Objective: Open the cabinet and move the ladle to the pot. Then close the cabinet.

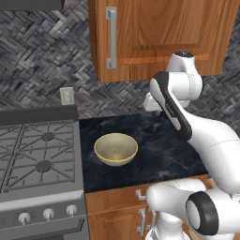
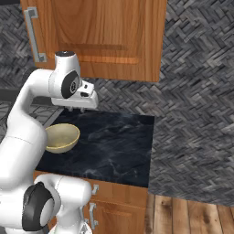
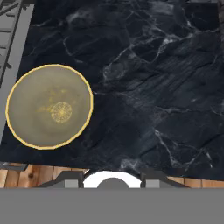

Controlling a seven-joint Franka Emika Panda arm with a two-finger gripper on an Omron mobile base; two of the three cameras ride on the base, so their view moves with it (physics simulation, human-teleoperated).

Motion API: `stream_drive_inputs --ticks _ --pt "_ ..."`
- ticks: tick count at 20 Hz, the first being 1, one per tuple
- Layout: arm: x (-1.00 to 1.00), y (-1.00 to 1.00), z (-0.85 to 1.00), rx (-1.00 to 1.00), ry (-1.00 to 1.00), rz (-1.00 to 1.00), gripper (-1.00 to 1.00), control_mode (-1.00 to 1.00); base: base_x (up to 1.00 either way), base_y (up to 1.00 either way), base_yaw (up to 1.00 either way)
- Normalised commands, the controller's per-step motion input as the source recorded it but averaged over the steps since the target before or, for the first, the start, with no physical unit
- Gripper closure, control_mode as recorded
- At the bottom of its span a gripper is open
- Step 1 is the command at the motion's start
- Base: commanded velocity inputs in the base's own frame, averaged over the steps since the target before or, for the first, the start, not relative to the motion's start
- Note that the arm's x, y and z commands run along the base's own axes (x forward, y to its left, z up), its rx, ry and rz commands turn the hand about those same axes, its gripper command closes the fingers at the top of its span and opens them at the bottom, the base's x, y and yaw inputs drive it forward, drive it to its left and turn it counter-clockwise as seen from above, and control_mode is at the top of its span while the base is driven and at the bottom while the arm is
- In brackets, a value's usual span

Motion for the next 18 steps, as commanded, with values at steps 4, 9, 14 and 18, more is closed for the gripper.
stream_drive_inputs --ticks 4,9,14,18 --pt "-0.2 0.04 0.04 -0.03 -0.11 0.0 -1.0 -1.0 0.0 0.0 0.0" --pt "-0.48 0.19 0.14 -0.07 -0.24 0.0 -1.0 -1.0 0.0 0.0 0.0" --pt "-0.44 0.16 0.31 -0.05 -0.21 0.0 -1.0 -1.0 0.0 0.0 0.0" --pt "-0.32 0.21 0.46 0.0 -0.03 0.0 -1.0 -1.0 0.0 0.0 0.0"
